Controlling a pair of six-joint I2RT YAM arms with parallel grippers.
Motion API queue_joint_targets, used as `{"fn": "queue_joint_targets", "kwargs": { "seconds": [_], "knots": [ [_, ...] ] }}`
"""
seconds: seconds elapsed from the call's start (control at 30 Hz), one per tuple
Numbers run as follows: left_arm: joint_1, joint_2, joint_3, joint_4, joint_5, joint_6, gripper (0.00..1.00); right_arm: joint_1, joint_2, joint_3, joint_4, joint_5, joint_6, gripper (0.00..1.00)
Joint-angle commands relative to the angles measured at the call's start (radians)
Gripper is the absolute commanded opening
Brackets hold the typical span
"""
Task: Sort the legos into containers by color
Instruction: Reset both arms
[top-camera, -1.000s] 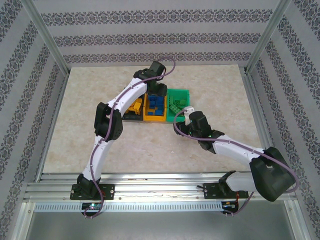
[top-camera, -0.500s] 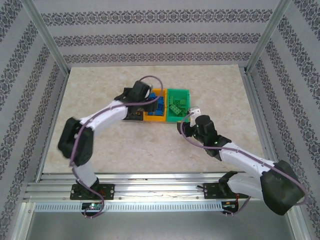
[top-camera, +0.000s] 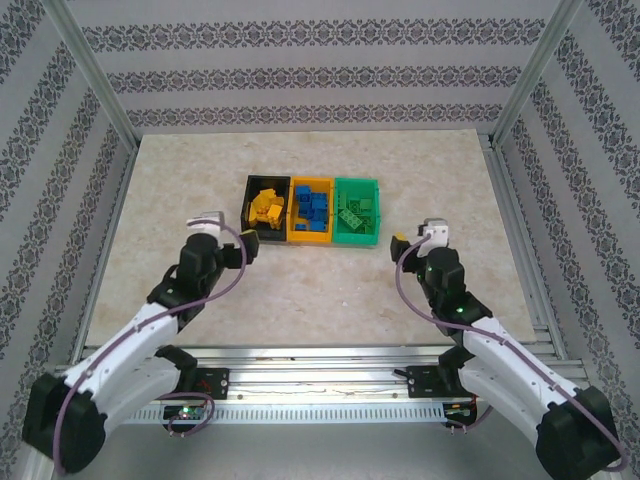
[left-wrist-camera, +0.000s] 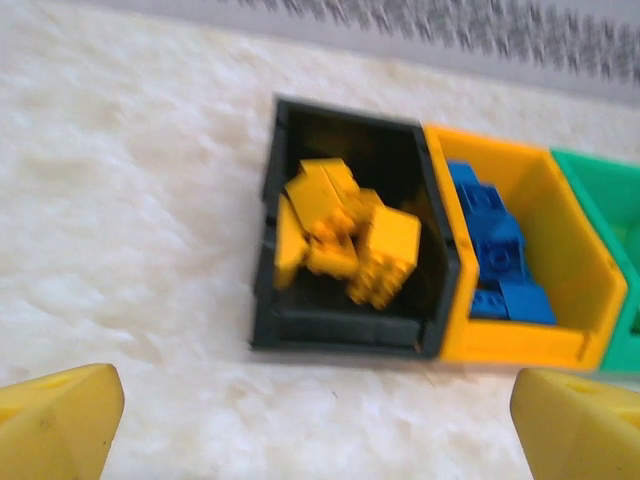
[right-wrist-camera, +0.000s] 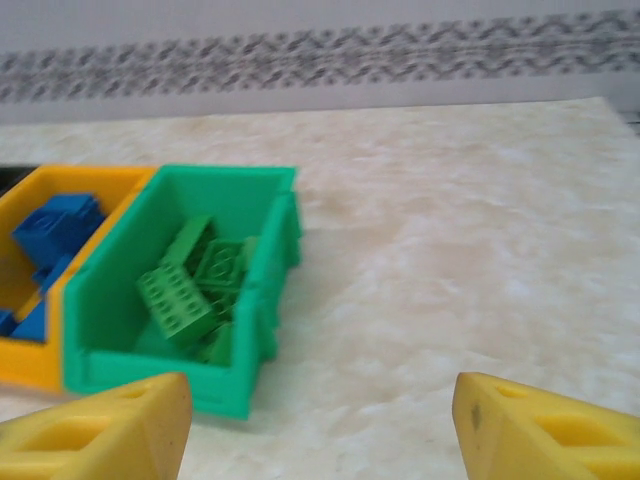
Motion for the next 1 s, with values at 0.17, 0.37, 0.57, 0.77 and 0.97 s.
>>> {"fn": "queue_joint_targets", "kwargs": {
  "seconds": [0.17, 0.37, 0.57, 0.77, 0.97],
  "knots": [
    [0.123, -0.164, -0.155, 0.106, -0.202, 0.022, 1.00, -0.204, -0.007, -0.030, 0.084, 0.078, 0.075, 0.75],
    [0.230, -0.070, -0.226, 0.295, -0.232, 0.012, 0.99, -0.294, 0.170, -0.026, 0.301, 0.139, 0.010, 0.90],
    [0.340, 0.172, -0.152, 0.445, -0.150, 0.023, 0.99, -0.298, 0.478, 0.093, 0.379, 0.227, -0.085, 0.98],
    [0.367, 0.372, -0.186, 0.805, -0.122, 0.214, 0.99, -0.297, 0.665, 0.021, 0.692, 0.121, -0.151, 0.98],
    [0.384, 0.412, -0.184, 0.828, -0.091, 0.272, 0.99, -0.299, 0.690, 0.007, 0.719, -0.043, -0.207, 0.98]
  ]
}}
